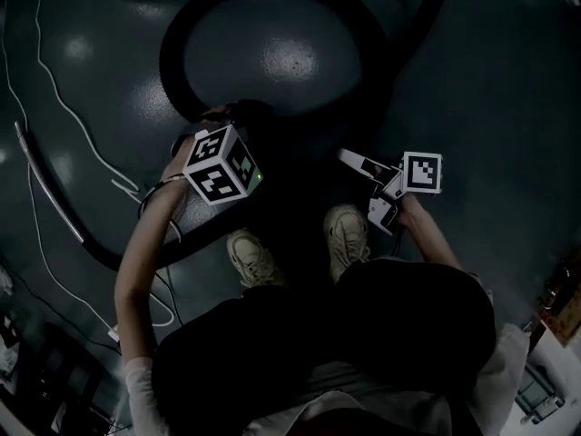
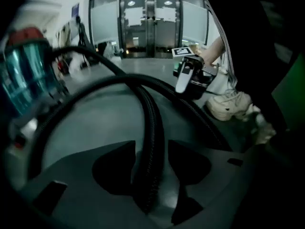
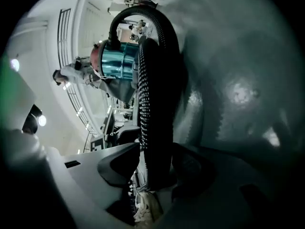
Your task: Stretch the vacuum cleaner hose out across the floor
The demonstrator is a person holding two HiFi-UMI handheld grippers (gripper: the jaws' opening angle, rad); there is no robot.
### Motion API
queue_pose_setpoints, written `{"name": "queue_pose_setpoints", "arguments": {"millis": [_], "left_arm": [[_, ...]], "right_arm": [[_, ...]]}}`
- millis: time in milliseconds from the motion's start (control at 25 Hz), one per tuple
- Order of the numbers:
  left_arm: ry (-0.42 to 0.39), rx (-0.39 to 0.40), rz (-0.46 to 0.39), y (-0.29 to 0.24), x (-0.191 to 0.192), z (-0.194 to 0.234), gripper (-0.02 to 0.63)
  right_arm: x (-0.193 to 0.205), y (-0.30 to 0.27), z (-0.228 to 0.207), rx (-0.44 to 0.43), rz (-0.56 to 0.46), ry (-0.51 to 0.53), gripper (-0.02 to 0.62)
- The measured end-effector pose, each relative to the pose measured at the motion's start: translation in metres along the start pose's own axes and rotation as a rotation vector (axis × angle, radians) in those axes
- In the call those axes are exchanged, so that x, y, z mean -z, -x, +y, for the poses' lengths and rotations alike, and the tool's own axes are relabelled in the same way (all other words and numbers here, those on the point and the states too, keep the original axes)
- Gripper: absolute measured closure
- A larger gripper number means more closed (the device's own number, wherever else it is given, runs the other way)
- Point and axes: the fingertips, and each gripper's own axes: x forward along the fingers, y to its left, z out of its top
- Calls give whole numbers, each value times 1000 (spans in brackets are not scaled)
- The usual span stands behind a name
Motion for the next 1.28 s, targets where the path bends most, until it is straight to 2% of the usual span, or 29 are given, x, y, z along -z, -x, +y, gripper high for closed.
{"name": "queue_pose_setpoints", "arguments": {"millis": [40,120,200,320,440,480,560,720,800,880,960,1080,1160,1280], "left_arm": [[14,74,39,-3,10,-7,385],[-35,132,95,-8,20,-17,385],[-81,129,99,-10,20,-23,385],[-109,99,78,-13,19,-27,385],[-132,95,99,-13,27,-33,385],[-117,108,116,-10,31,-36,385],[-44,164,158,-2,41,-44,385],[140,371,228,19,61,-76,387],[192,438,200,24,61,-87,387],[222,456,127,31,56,-87,387],[290,416,-22,43,48,-74,387],[505,236,-352,77,33,-17,387],[584,51,-541,110,31,24,387],[538,-298,-775,184,31,62,387]], "right_arm": [[0,-11,1,-4,26,18,394],[1,-31,3,-28,91,47,394],[2,-45,2,-34,154,66,396],[2,-44,-2,63,198,163,416],[-11,-11,12,88,83,168,426],[-23,8,19,112,32,215,428],[-52,48,44,175,-47,387,428],[-104,103,121,307,-131,815,428],[-116,110,156,370,-112,1019,428],[-116,103,185,415,-56,1206,427],[-106,90,201,437,16,1365,426],[-90,62,218,424,83,1531,426],[-84,49,226,405,78,1588,426],[-80,38,231,402,66,1661,426]]}}
